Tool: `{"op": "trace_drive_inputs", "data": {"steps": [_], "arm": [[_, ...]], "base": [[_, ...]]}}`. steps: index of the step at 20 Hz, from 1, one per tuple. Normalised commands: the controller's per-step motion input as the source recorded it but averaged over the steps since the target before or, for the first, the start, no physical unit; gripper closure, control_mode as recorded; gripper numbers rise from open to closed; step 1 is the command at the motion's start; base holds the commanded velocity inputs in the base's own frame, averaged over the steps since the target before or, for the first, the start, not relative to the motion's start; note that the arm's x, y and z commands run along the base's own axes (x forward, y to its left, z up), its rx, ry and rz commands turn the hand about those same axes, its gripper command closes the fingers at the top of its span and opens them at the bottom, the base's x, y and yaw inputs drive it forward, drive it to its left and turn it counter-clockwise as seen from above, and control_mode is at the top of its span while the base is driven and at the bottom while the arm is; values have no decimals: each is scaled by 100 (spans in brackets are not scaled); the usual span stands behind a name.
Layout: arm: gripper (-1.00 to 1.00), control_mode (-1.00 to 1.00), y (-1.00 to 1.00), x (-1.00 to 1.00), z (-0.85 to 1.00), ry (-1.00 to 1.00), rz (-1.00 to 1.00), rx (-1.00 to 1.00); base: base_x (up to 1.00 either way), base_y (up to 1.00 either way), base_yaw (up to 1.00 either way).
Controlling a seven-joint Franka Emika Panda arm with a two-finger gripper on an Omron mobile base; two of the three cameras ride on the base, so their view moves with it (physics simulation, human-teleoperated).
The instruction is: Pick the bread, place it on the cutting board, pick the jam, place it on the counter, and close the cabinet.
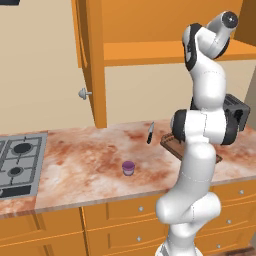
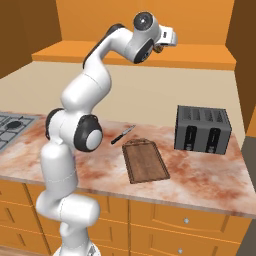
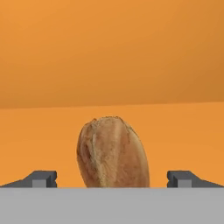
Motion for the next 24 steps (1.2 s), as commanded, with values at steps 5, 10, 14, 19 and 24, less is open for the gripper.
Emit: {"op": "trace_drive_inputs", "data": {"steps": [5,10,14,19,24], "arm": [[-100,-100,-1,28,0,0,0,1],[-100,-100,-1,18,0,0,0,1],[-100,-100,0,11,0,0,0,0],[100,-100,0,7,-7,0,0,0],[100,-100,0,0,-1,0,0,0]], "base": [[0,0,0],[0,0,0],[0,0,0],[0,0,0],[0,0,0]]}}
